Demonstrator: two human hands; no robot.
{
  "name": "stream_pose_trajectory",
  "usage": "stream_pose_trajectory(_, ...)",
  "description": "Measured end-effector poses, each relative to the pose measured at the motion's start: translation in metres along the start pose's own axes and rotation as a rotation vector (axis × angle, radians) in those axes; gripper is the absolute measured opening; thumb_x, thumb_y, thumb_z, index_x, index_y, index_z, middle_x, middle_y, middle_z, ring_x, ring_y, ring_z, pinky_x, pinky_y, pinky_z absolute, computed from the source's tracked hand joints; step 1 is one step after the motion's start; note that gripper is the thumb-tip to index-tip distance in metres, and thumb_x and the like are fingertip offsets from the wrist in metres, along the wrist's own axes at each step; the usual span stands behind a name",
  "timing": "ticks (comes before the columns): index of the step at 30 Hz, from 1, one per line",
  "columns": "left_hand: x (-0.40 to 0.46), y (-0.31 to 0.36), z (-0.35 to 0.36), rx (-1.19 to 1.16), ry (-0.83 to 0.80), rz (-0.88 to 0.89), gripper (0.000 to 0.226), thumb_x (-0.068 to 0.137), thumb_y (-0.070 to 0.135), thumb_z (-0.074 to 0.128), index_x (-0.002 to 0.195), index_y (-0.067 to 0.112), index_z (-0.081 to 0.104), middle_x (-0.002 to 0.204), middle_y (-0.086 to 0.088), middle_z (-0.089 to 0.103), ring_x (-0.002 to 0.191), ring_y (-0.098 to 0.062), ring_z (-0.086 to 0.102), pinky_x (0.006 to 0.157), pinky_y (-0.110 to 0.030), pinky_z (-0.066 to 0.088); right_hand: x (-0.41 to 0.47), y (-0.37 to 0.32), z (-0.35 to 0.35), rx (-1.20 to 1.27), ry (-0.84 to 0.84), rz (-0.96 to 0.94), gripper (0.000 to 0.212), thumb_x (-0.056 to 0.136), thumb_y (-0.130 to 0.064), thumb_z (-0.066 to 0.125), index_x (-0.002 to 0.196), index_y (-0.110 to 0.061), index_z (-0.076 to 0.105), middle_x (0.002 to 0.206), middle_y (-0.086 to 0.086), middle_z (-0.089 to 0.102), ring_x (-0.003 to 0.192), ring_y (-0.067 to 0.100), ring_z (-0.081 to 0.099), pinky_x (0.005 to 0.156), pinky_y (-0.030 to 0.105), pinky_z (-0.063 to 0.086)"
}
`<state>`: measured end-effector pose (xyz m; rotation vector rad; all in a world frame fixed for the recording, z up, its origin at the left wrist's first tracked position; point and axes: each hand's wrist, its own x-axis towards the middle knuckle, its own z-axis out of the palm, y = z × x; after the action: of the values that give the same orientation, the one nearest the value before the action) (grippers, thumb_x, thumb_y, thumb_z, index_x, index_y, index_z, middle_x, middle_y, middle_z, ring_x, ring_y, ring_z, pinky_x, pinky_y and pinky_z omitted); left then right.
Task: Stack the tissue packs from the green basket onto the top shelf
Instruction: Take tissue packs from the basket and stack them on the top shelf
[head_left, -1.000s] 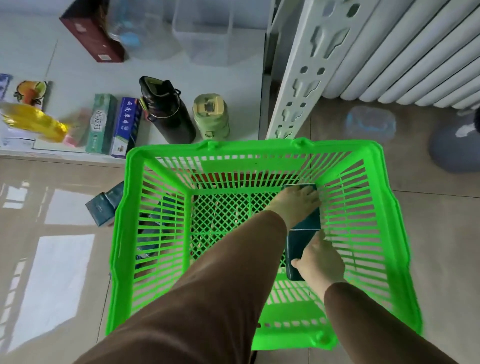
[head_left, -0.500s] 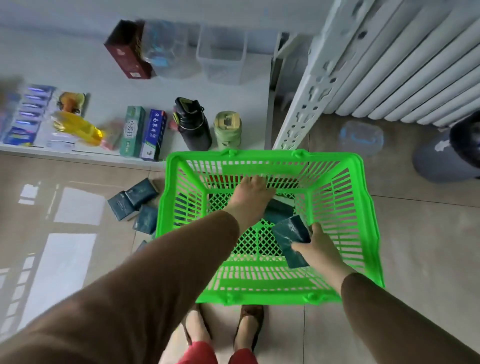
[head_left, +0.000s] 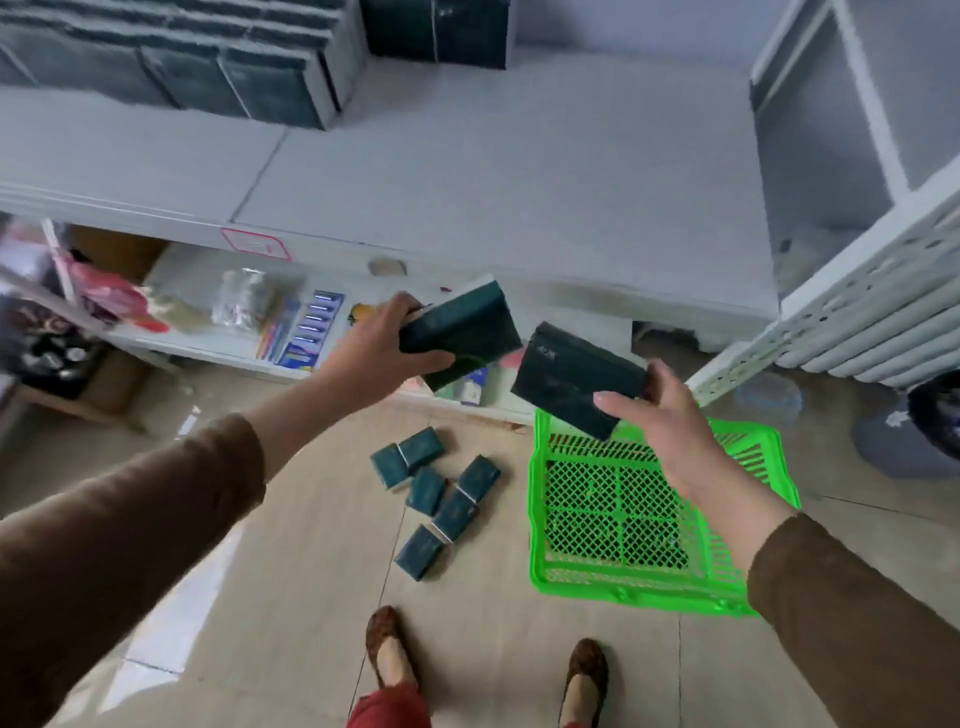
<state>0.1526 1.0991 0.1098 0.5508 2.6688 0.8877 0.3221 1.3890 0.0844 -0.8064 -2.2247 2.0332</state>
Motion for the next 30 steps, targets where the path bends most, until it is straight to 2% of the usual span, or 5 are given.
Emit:
stream_pose_trajectory(2,0.006,-0.013,-0.051,-0.028,0.054,0.027,0.046,0.073,0.046,0.079,0.106,0.031,0.052,0.087,0.017,0.056,0.072,0.001,0.053,0.057,-0.021,0.035,0.002,-0.04,0.036,0.091,0.006,-0.064,0.043,0.074,-0.019,0.082,0.111,-0.022,0.059,0.106,-0.003,0.073,0.093,0.01,0.069,0.076,0.025,0.054)
stream_pose_trajectory(6,0.034,-0.028,-0.124,-0.062,0.08,0.117,0.046,0.076,0.036,0.08,0.115,0.025,0.056,0.103,0.006,0.06,0.074,-0.008,0.061,0.061,-0.023,0.043,0.015,-0.098,0.088,0.115,0.015,-0.139,0.034,0.079,-0.036,0.079,0.104,-0.038,0.056,0.099,-0.008,0.073,0.082,0.008,0.07,0.06,0.021,0.052)
stream_pose_trajectory(14,0.125,-0.016,-0.179,-0.027,0.085,0.141,0.047,0.077,0.028,0.082,0.114,0.029,0.054,0.096,0.014,0.065,0.08,-0.005,0.063,0.062,-0.026,0.049,0.092,-0.144,0.096,0.117,0.104,-0.206,0.046,0.071,-0.027,0.08,0.109,-0.017,0.059,0.112,0.008,0.07,0.108,0.02,0.067,0.099,0.041,0.052)
stream_pose_trajectory(27,0.311,0.027,-0.206,0.304,0.153,0.148,0.056,0.075,0.027,0.083,0.123,0.018,0.055,0.12,-0.003,0.055,0.101,-0.022,0.055,0.088,-0.041,0.049,0.271,-0.196,0.08,0.103,0.203,-0.219,0.039,0.081,-0.013,0.079,0.114,-0.018,0.058,0.106,0.002,0.069,0.096,0.018,0.066,0.075,0.019,0.05)
stream_pose_trajectory(30,0.358,0.02,-0.21,0.399,0.137,0.17,0.053,0.076,0.029,0.083,0.122,0.02,0.056,0.116,-0.001,0.058,0.106,-0.024,0.055,0.086,-0.044,0.051,0.316,-0.203,0.096,0.044,0.23,-0.229,0.041,0.081,-0.014,0.079,0.114,-0.017,0.057,0.112,0.003,0.067,0.103,0.021,0.064,0.084,0.028,0.052)
